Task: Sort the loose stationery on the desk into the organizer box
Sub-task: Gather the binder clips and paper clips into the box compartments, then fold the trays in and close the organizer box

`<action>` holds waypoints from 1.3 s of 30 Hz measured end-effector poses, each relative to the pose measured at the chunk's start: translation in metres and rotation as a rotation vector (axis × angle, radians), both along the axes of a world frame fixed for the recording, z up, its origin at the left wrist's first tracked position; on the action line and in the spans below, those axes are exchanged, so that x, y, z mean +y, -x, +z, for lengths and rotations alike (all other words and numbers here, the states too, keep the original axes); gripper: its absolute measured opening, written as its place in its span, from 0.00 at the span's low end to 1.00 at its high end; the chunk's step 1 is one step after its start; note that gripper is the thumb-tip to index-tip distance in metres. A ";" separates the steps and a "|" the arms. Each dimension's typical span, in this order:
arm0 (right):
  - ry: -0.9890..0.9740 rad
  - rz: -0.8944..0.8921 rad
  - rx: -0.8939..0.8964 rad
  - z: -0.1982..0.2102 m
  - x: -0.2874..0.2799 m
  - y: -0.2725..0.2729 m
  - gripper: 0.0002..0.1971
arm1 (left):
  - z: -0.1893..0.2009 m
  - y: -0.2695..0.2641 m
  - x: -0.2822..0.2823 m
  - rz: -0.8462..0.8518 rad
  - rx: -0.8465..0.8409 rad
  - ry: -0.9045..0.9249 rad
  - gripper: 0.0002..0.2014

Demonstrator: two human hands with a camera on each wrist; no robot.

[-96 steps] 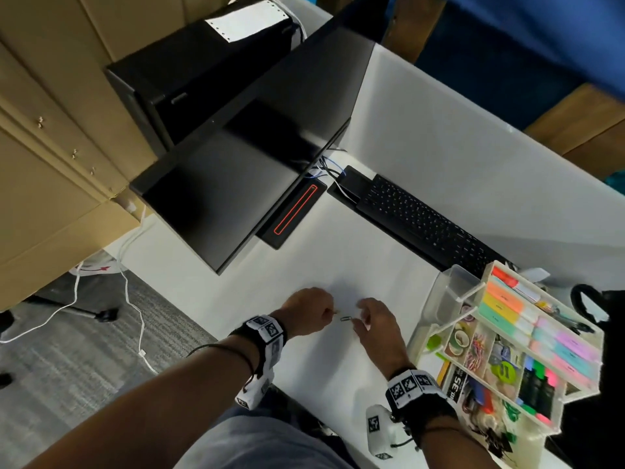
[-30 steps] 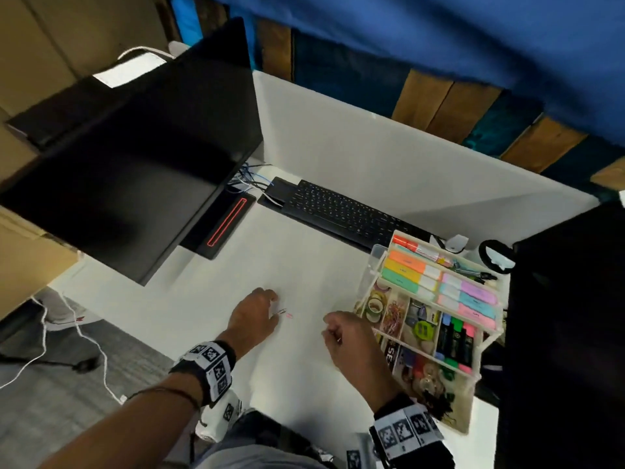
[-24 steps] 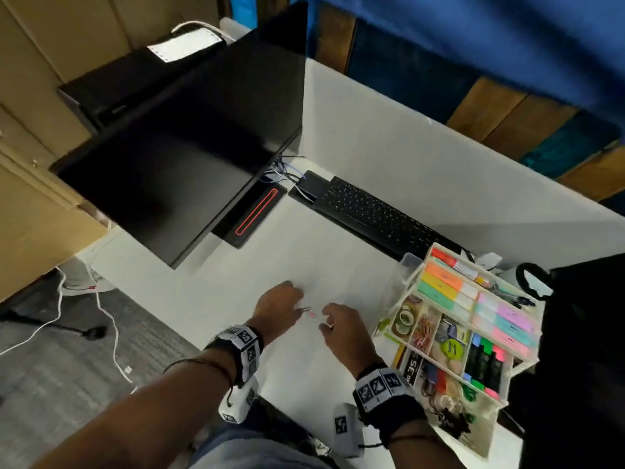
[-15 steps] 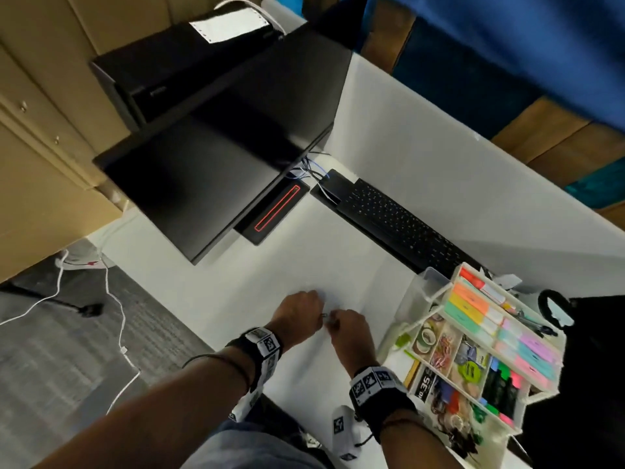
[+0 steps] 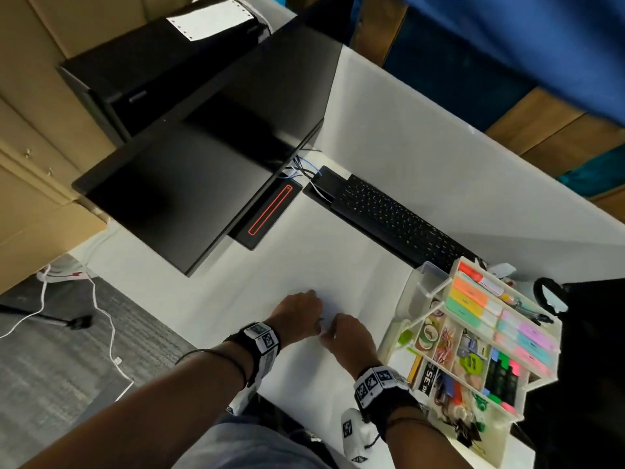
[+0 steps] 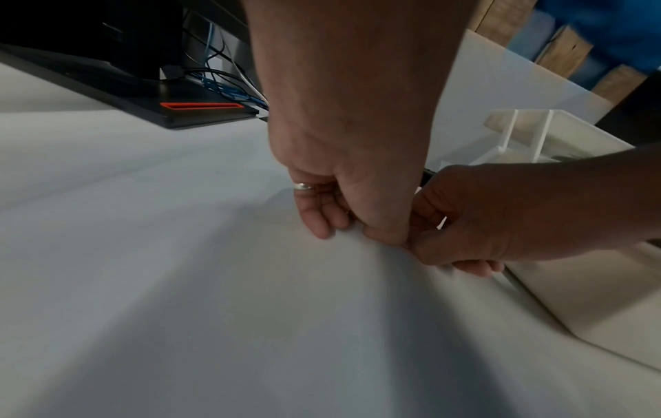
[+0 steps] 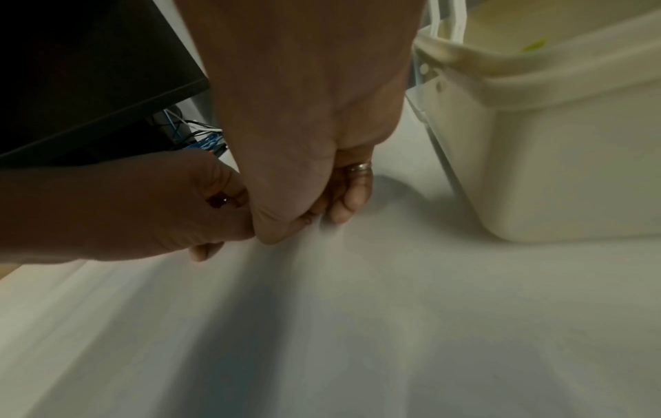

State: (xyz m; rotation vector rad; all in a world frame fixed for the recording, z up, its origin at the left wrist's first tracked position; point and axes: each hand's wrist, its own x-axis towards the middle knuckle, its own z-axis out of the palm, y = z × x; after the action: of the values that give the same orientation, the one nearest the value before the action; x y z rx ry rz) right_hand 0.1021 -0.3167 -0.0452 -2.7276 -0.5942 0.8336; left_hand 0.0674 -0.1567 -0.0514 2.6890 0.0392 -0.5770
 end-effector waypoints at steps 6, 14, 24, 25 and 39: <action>-0.142 -0.080 -0.061 0.020 -0.007 0.010 0.10 | -0.001 -0.002 0.011 0.219 0.100 0.243 0.18; -0.441 -0.550 -0.246 0.100 -0.103 -0.008 0.15 | 0.071 -0.035 -0.051 0.363 0.190 0.620 0.23; -0.320 -0.653 -0.241 0.107 -0.184 -0.022 0.17 | 0.116 -0.068 -0.180 0.285 0.006 0.561 0.12; -0.296 -0.629 -0.251 0.106 -0.185 -0.022 0.17 | 0.115 -0.067 -0.186 0.281 -0.023 0.509 0.13; -0.460 -0.522 -0.200 0.093 -0.226 -0.029 0.08 | 0.104 -0.059 -0.201 0.259 -0.120 0.463 0.08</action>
State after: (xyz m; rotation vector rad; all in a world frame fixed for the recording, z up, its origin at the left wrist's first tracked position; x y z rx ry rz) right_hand 0.1308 -0.5427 0.0476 -2.3719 -0.0693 0.2575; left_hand 0.1266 -0.3573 0.0526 2.2157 0.1934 -0.2984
